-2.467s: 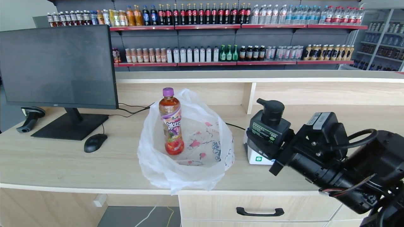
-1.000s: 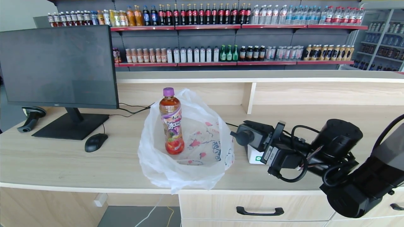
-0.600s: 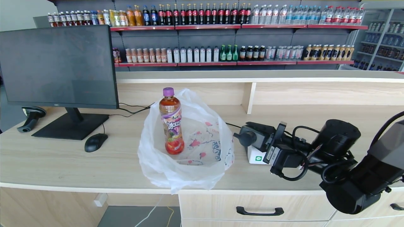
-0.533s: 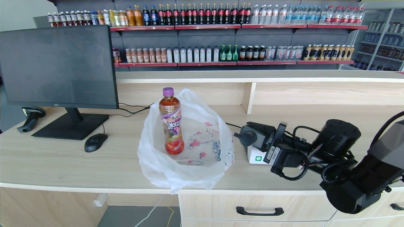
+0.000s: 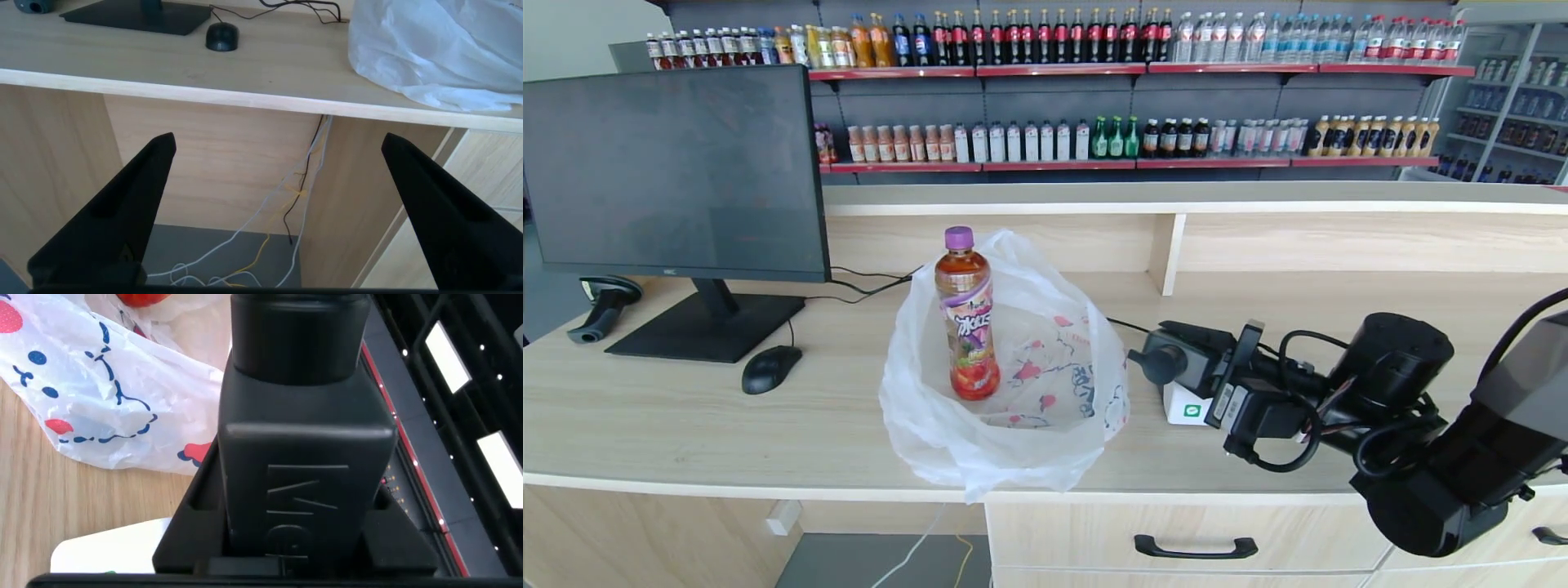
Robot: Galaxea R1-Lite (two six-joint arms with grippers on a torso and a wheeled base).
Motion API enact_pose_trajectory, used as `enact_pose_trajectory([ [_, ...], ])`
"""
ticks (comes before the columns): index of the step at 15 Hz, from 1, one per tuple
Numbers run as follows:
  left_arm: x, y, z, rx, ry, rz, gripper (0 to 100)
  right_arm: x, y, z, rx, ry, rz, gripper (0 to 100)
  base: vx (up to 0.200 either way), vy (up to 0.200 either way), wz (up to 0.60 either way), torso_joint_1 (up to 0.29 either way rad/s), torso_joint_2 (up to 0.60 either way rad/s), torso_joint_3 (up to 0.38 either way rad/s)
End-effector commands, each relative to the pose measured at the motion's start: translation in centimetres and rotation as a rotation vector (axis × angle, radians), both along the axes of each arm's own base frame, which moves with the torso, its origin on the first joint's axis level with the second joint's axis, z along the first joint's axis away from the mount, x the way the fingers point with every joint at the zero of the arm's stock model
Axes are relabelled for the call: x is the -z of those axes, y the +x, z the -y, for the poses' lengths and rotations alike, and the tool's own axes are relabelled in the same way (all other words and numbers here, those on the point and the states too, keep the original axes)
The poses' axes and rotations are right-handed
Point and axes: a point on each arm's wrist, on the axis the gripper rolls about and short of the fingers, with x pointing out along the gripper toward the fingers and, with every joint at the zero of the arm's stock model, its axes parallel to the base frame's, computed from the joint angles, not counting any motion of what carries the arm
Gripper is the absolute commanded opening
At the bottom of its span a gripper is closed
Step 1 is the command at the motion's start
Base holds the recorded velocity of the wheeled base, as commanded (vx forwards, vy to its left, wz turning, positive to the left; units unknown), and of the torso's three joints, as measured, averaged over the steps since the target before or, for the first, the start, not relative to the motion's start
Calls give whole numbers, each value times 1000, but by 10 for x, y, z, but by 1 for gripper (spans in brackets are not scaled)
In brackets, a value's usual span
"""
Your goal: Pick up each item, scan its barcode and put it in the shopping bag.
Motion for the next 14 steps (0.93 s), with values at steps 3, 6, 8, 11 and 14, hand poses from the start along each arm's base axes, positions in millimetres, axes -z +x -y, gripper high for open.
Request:
enact_pose_trajectory([
  [3,0,0,0,-1,-1,0,100,0,0,0,-1,-8,14,0,0,0,0,0,0,0],
  [6,0,0,0,-1,-1,0,100,1,1,0,2,-12,17,0,0,0,0,0,0,0],
  [8,0,0,0,-1,-1,0,100,1,2,-1,2,-12,16,0,0,0,0,0,0,0],
  [11,0,0,0,1,9,0,100,2,1,-1,0,-14,12,0,0,0,0,0,0,0],
  [14,0,0,0,4,29,0,100,0,0,-2,-5,-7,13,0,0,0,0,0,0,0],
])
